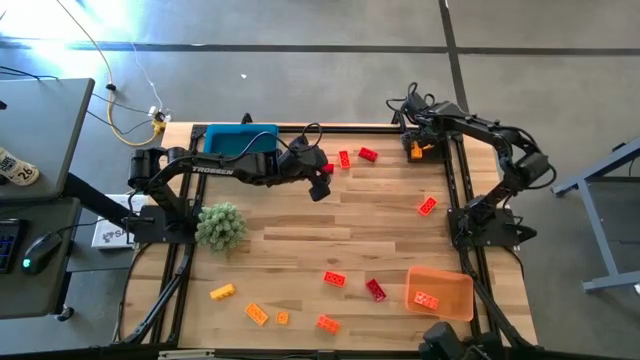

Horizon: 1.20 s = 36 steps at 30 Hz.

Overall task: Sort & place blocks by color
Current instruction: Put the yellow game piece into the black bin, then put the orange game piece into the orange bin

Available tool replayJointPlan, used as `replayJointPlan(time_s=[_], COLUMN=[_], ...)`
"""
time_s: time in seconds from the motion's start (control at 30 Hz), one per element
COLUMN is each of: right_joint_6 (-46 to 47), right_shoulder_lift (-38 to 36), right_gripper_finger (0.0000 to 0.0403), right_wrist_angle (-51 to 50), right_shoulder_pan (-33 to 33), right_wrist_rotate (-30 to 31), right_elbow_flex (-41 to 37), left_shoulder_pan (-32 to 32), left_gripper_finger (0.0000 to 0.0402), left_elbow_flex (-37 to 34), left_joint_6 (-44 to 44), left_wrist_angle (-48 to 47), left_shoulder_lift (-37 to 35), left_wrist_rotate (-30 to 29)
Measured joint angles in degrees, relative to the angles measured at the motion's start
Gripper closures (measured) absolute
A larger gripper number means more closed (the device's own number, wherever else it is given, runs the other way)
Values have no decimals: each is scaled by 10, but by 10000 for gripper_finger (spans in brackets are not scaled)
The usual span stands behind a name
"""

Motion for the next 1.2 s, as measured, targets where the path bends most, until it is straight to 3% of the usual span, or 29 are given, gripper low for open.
replayJointPlan(time_s=[0.4, 0.7, 0.97, 1.2], right_joint_6=[3, 54, 123, 211], right_shoulder_lift=[0, -43, -119, -167], right_gripper_finger=[249, 243, 242, 242], right_wrist_angle=[-24, -45, -46, -47], right_shoulder_pan=[7, 32, 81, 166], right_wrist_rotate=[-11, -40, -132, -182], right_elbow_flex=[0, 0, 0, 0], left_shoulder_pan=[-1, -1, -9, -19], left_gripper_finger=[184, 184, 184, 184], left_elbow_flex=[0, 0, -1, -1], left_joint_6=[0, 0, -21, -37], left_wrist_angle=[-6, -49, -164, -228], left_shoulder_lift=[0, 0, -39, -101], left_wrist_rotate=[0, 0, 5, 35])
